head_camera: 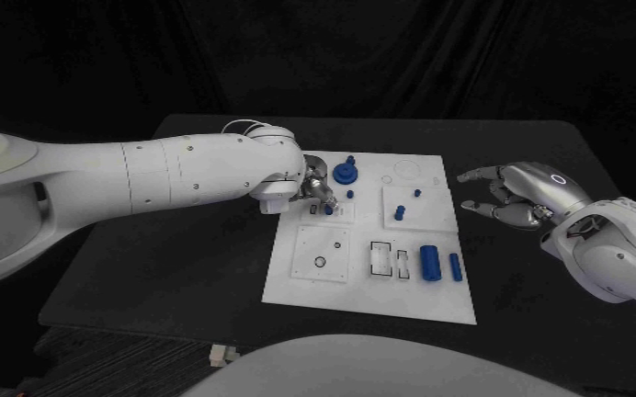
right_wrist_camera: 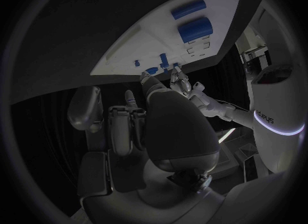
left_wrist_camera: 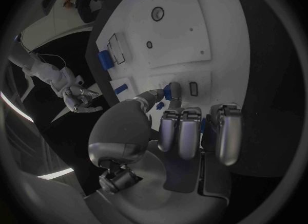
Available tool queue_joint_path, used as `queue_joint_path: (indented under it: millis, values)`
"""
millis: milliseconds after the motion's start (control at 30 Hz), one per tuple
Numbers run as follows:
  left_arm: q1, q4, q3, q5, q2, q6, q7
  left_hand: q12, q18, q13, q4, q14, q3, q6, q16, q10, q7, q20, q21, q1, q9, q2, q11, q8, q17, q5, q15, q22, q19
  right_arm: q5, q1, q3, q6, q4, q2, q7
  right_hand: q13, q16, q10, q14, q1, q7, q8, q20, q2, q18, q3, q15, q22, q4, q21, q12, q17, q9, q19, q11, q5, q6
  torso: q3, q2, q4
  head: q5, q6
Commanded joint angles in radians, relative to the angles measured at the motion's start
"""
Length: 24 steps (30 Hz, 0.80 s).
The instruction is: Assemble the parts on the task board
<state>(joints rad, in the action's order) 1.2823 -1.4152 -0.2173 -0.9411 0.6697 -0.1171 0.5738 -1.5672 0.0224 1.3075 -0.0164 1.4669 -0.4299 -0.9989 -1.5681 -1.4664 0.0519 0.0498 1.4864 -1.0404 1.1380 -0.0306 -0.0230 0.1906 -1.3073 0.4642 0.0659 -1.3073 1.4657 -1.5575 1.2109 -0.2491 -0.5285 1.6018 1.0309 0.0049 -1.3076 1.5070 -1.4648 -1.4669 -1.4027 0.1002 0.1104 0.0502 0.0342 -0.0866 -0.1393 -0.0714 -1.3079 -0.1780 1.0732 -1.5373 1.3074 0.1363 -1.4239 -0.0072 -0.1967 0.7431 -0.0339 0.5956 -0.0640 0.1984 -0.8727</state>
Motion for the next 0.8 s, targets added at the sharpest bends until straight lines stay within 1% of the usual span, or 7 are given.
queue_joint_path:
  millis: [33, 200, 333, 433, 600, 733, 800]
  values:
    - [0.001, -0.003, 0.002, 0.004, 0.000, 0.012, -0.040, -0.004, 0.005, 0.263, 0.038, 0.104, -0.046, -0.007, -0.003, -0.104, -0.002, 0.000, -0.005, 0.009, 0.001, 0.000, 0.005, -0.002, -0.264, 0.005, -0.002, -0.206, 0.029, -0.005, -0.002, 0.001, 0.004, 0.000, 0.001, -0.017, -0.226, -0.006, -0.071, -0.084, -0.001, -0.002, 0.003, -0.002, -0.007, -0.005, -0.002, 0.009, -0.141, -0.005, -0.006, 0.005, 0.200, -0.002, 0.006, 0.007, -0.004, 0.006, 0.0003, 0.000, 0.0000, 0.002, 0.000]
    - [0.001, 0.002, 0.002, 0.004, 0.002, -0.001, -0.035, -0.004, 0.006, 0.263, 0.037, 0.104, -0.049, -0.008, -0.003, -0.104, -0.002, 0.000, -0.007, 0.011, 0.002, 0.000, 0.006, -0.002, -0.264, 0.007, -0.003, -0.205, 0.028, -0.005, -0.003, 0.001, 0.007, -0.002, -0.001, -0.018, -0.226, -0.007, -0.071, -0.084, -0.001, -0.002, 0.002, -0.002, -0.007, -0.005, -0.002, 0.009, -0.141, -0.005, -0.007, 0.005, 0.200, -0.002, 0.006, 0.007, -0.005, 0.006, 0.0000, -0.001, 0.0016, 0.003, 0.000]
    - [0.001, 0.006, 0.002, 0.004, 0.002, -0.015, -0.030, -0.004, 0.006, 0.263, 0.039, 0.104, -0.052, -0.008, -0.003, -0.104, -0.002, 0.000, -0.007, 0.013, 0.003, 0.003, 0.006, -0.002, -0.264, 0.010, -0.003, -0.206, 0.029, -0.005, -0.003, 0.001, 0.009, -0.003, -0.002, -0.018, -0.226, -0.007, -0.071, -0.084, -0.001, -0.002, 0.002, -0.002, -0.007, -0.005, -0.002, 0.009, -0.141, -0.005, -0.007, 0.005, 0.200, -0.002, 0.006, 0.007, -0.005, 0.006, 0.0005, 0.000, -0.0004, 0.007, 0.000]
    - [0.001, 0.009, 0.002, 0.004, 0.000, -0.030, -0.024, -0.004, 0.006, 0.263, 0.040, 0.104, -0.054, -0.008, -0.003, -0.104, -0.002, 0.000, -0.008, 0.015, 0.004, 0.007, 0.006, -0.002, -0.264, 0.009, -0.003, -0.205, 0.027, -0.005, -0.003, 0.001, 0.009, -0.003, -0.002, -0.018, -0.225, -0.007, -0.071, -0.084, -0.001, -0.002, 0.002, -0.002, -0.008, -0.005, -0.003, 0.009, -0.141, -0.005, -0.006, 0.006, 0.200, -0.002, 0.006, 0.008, -0.005, 0.006, 0.0007, 0.000, 0.0001, 0.008, 0.000]
    - [0.001, 0.015, 0.002, 0.004, -0.005, -0.051, -0.018, -0.004, 0.007, 0.263, 0.041, 0.104, -0.060, -0.008, -0.003, -0.104, -0.002, 0.001, -0.011, 0.023, 0.005, 0.013, 0.007, -0.003, -0.264, -0.009, -0.004, -0.204, 0.025, -0.005, -0.003, 0.001, 0.009, -0.003, -0.002, -0.019, -0.225, -0.007, -0.071, -0.084, -0.001, -0.002, 0.002, -0.002, -0.008, -0.005, -0.003, 0.009, -0.141, -0.005, -0.006, 0.006, 0.200, -0.002, 0.006, 0.008, -0.005, 0.006, 0.0001, 0.000, 0.0016, 0.005, 0.000]
    - [0.001, 0.018, 0.002, 0.004, -0.007, -0.059, -0.015, -0.004, 0.007, 0.263, 0.043, 0.104, -0.065, -0.006, -0.003, -0.104, -0.002, 0.002, -0.012, 0.028, 0.006, 0.015, 0.007, -0.005, -0.264, -0.029, -0.004, -0.204, 0.024, -0.005, -0.003, 0.001, 0.009, -0.003, -0.002, -0.019, -0.225, -0.007, -0.071, -0.084, -0.001, -0.002, 0.002, -0.002, -0.008, -0.005, -0.003, 0.009, -0.141, -0.005, -0.006, 0.006, 0.200, -0.002, 0.006, 0.008, -0.005, 0.006, 0.0000, 0.001, 0.0029, 0.004, 0.000]
    - [0.001, 0.020, 0.002, 0.004, -0.009, -0.063, -0.014, -0.004, 0.007, 0.263, 0.044, 0.104, -0.068, -0.005, -0.003, -0.104, -0.002, 0.002, -0.013, 0.030, 0.006, 0.016, 0.007, -0.007, -0.264, -0.046, -0.004, -0.204, 0.023, -0.005, -0.004, 0.001, 0.009, -0.003, -0.002, -0.019, -0.225, -0.007, -0.071, -0.084, -0.001, -0.002, 0.002, -0.002, -0.008, -0.005, -0.003, 0.009, -0.141, -0.005, -0.006, 0.006, 0.200, -0.002, 0.006, 0.008, -0.005, 0.006, 0.0001, 0.000, 0.0028, 0.004, 0.000]
